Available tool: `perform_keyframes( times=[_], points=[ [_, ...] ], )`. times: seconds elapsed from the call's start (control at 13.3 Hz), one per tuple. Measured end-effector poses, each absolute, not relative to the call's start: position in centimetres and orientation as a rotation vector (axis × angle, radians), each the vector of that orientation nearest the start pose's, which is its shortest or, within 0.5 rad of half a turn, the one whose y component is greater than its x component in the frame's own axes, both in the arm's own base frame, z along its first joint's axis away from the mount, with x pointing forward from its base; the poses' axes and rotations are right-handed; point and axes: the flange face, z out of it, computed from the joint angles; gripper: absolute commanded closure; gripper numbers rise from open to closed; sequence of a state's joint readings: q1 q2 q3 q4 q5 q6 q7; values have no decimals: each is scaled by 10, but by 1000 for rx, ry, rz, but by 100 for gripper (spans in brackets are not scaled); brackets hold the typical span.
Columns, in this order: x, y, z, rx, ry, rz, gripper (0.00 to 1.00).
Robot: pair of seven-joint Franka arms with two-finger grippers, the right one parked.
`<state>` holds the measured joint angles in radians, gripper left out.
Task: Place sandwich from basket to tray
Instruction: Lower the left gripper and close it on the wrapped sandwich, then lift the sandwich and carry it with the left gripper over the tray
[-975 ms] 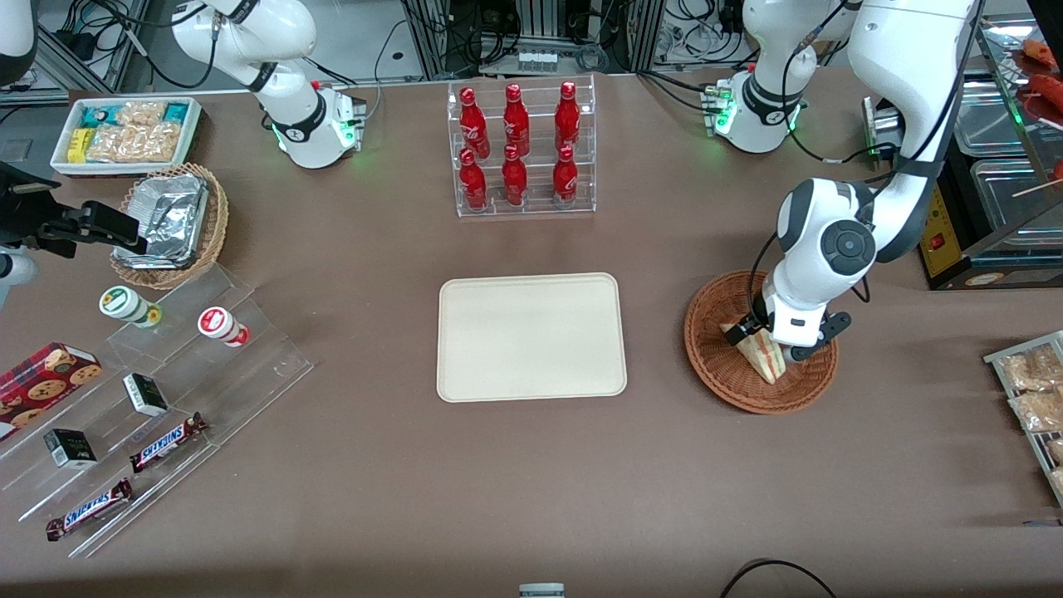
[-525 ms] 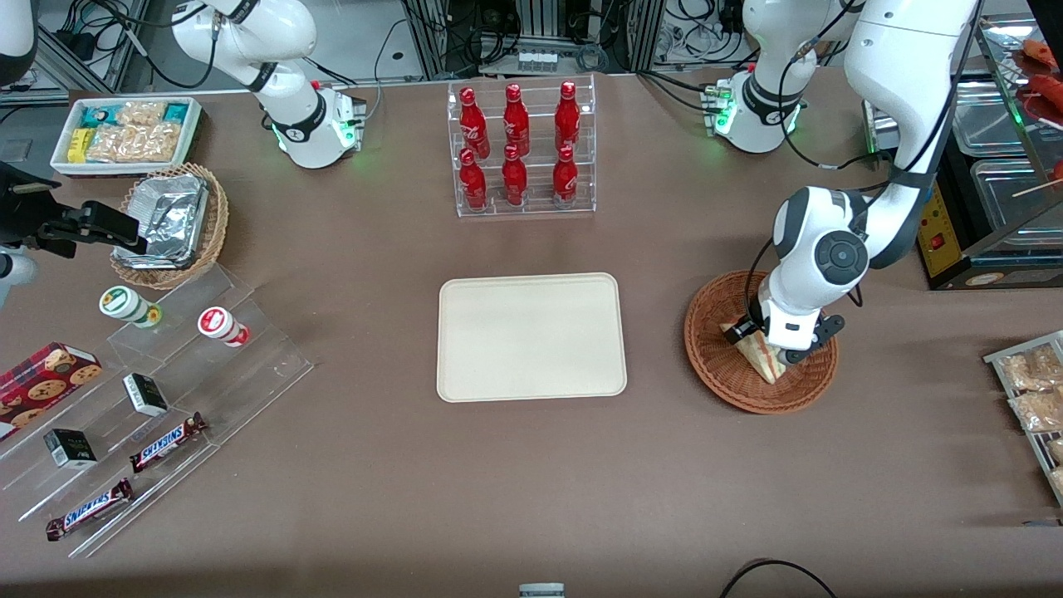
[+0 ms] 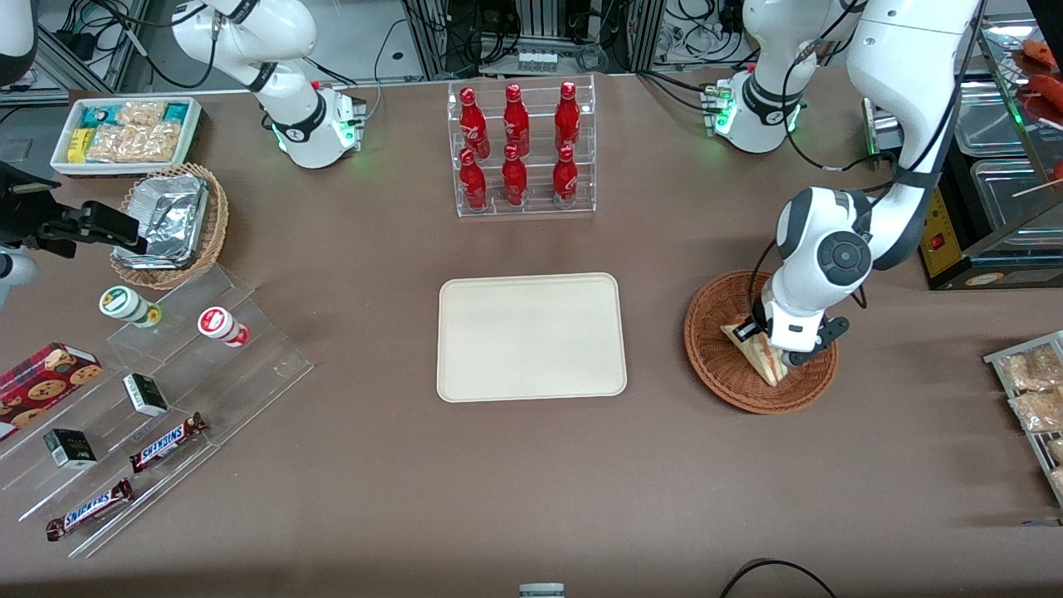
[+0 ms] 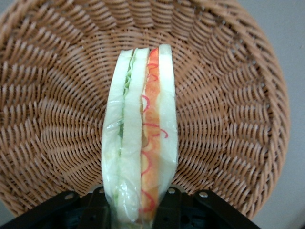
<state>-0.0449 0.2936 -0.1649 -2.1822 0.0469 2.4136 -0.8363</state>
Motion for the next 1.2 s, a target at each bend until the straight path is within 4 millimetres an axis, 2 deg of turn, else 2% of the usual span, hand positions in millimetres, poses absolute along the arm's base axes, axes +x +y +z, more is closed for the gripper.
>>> perform_keyframes(
  times=[0.45, 0.6, 0.82, 1.2],
  points=[
    [569, -121, 303, -2953, -900, 161, 100],
    [574, -133, 323, -2951, -865, 191, 100],
    [570, -184, 346, -3006, -740, 190, 100],
    [544, -282, 352, -3114, -469, 217, 100]
  ],
)
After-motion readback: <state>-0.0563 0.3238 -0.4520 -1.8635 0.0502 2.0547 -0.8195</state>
